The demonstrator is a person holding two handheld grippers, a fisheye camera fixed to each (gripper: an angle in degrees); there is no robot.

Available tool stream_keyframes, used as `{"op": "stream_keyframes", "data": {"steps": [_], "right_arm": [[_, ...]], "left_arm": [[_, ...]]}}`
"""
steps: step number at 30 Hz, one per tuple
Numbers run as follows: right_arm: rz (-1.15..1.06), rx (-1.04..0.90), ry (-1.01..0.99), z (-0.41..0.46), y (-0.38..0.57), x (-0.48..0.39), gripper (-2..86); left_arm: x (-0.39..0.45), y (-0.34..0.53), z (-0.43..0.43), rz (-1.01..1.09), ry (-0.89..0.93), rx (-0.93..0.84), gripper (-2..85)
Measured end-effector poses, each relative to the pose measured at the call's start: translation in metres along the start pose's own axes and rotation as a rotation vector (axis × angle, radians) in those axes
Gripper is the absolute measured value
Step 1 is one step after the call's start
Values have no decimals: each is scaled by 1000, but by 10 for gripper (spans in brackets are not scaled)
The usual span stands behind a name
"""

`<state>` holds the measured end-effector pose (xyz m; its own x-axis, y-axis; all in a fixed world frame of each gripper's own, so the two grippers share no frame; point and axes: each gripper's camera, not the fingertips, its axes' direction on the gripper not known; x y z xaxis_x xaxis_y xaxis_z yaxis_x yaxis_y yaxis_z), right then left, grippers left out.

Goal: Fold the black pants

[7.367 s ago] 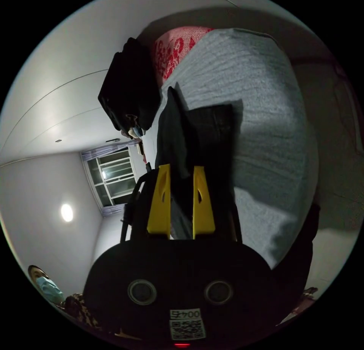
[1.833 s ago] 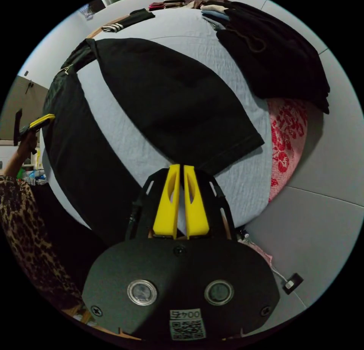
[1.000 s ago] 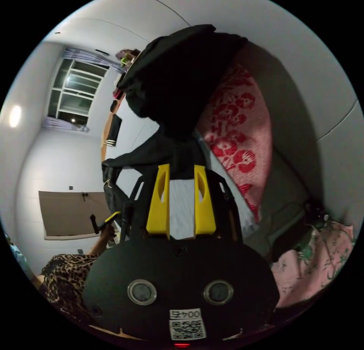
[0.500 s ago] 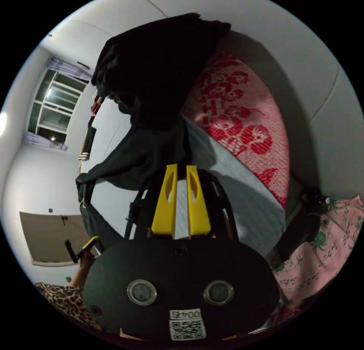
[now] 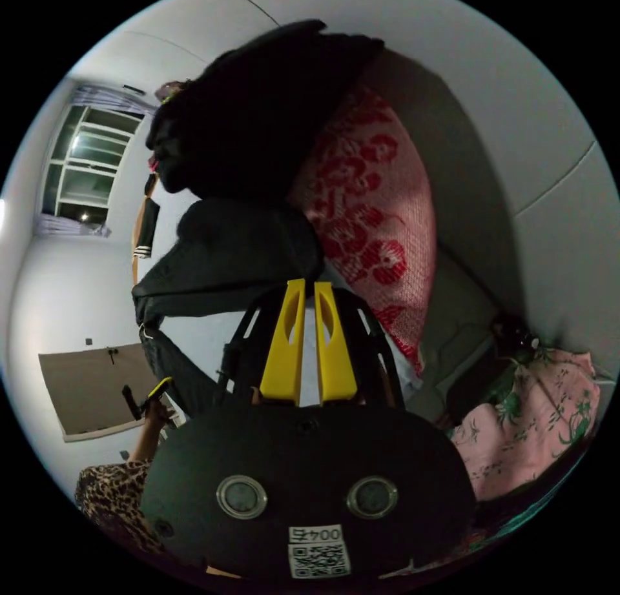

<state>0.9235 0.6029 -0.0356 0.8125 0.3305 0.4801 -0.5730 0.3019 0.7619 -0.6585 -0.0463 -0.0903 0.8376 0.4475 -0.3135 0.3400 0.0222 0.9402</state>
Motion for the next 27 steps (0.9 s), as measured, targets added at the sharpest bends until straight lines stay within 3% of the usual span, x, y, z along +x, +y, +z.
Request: {"op": "stream_keyframes", "data": {"steps": [6, 9, 12, 14, 17, 19, 23, 27], "right_arm": [[51, 160, 104, 1, 40, 6, 53], [-68, 220, 54, 1, 75, -31, 62], [-279, 97, -37, 47, 117, -100, 62], [-421, -99, -82, 107, 154, -157, 61], [-532, -253, -54, 177, 206, -216, 62], [-554, -299, -16, 211, 231, -240, 64], [-540, -400, 120, 281, 271, -271, 73], [-459, -381, 222, 305, 278, -279, 73]], "left_arm": [[-4, -8, -27, 36, -31, -5, 12], [-11, -12, -42, 45, -17, -2, 14], [-18, -16, -58, 54, -7, -2, 15], [-20, -19, -71, 95, -13, 2, 17], [-37, -24, -87, 102, 60, -1, 19], [-55, -32, -98, 101, 142, -25, 21], [-125, -72, -164, 30, 226, 204, 33], [-211, -149, -220, -2, 125, 333, 62]]}}
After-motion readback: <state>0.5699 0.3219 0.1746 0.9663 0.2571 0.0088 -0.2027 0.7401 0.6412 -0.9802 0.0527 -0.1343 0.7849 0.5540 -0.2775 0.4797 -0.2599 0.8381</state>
